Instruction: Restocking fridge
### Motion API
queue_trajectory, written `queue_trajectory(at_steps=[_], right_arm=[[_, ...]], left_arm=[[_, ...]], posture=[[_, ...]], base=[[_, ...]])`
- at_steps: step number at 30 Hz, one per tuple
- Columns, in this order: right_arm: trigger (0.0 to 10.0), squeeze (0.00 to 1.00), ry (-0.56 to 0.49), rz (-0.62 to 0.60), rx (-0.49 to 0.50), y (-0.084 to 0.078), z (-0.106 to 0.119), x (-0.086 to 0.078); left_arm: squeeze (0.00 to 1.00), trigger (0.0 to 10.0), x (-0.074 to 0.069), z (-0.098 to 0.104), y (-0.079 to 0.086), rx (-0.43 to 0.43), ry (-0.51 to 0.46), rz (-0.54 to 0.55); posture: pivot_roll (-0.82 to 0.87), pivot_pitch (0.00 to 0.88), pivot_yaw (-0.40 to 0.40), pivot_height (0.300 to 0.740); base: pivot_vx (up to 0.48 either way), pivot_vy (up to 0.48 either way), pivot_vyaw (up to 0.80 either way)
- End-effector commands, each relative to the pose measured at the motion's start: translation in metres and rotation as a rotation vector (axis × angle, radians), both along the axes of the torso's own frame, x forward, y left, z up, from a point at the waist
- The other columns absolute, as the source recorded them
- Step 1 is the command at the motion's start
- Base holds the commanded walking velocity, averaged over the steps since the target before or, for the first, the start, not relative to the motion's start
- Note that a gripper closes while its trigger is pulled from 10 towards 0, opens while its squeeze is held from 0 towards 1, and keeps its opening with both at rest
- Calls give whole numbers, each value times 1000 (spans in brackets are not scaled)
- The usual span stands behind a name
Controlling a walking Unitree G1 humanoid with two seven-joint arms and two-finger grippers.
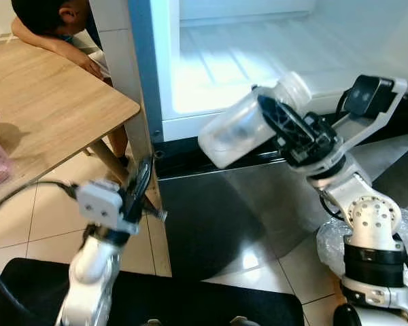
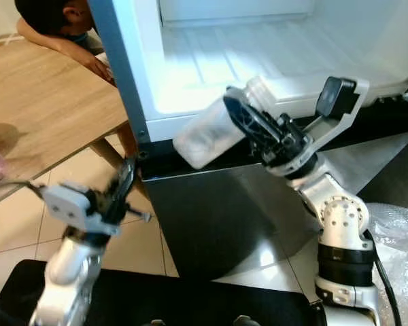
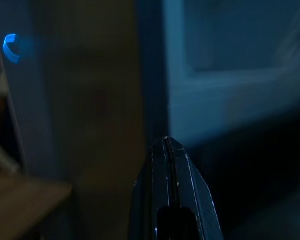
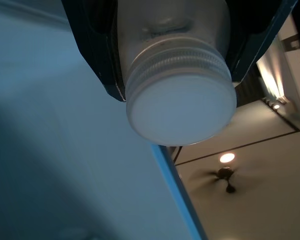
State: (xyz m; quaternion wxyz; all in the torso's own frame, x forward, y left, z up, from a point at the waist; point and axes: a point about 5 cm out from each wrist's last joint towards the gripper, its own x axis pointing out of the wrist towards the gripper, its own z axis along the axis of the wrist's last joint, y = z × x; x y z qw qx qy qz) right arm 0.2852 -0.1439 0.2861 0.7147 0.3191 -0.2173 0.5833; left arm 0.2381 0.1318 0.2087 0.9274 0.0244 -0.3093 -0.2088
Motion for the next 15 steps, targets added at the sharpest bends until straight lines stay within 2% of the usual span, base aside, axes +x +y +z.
queue_trajectory(at_steps=[1,3,7,9,11,14,15], right_arm=[[10000,0,-4,-48,19,-5,3,4],[10000,0,-4,-80,31,-6,7,9],[10000,0,-9,-115,49,-8,16,18],[10000,0,-4,-205,9,-9,17,30],[10000,0,-4,-233,1,-9,18,34],[10000,0,2,-346,-19,-13,25,52],[10000,0,2,-346,-19,-13,25,52]], left_arm=[[0,10000,-1,6,-4,-6,3,-26],[0,10000,0,21,-8,-21,-35,-52],[0,10000,0,34,-16,-28,-43,-110],[0,10000,0,35,-20,-23,-24,-134],[0,10000,0,34,-21,-27,-2,-143],[0,10000,3,30,-23,-37,66,-156],[0,10000,3,30,-23,-37,66,-156]], posture=[[-110,144,-32,740],[-109,147,-33,740],[-109,150,-25,740],[-108,151,-22,740],[-108,150,-22,740],[-108,149,-18,740],[-108,149,-18,740]], base=[[0,0,0],[0,0,0],[0,0,0],[0,0,0],[0,0,0],[0,0,0],[0,0,0]])
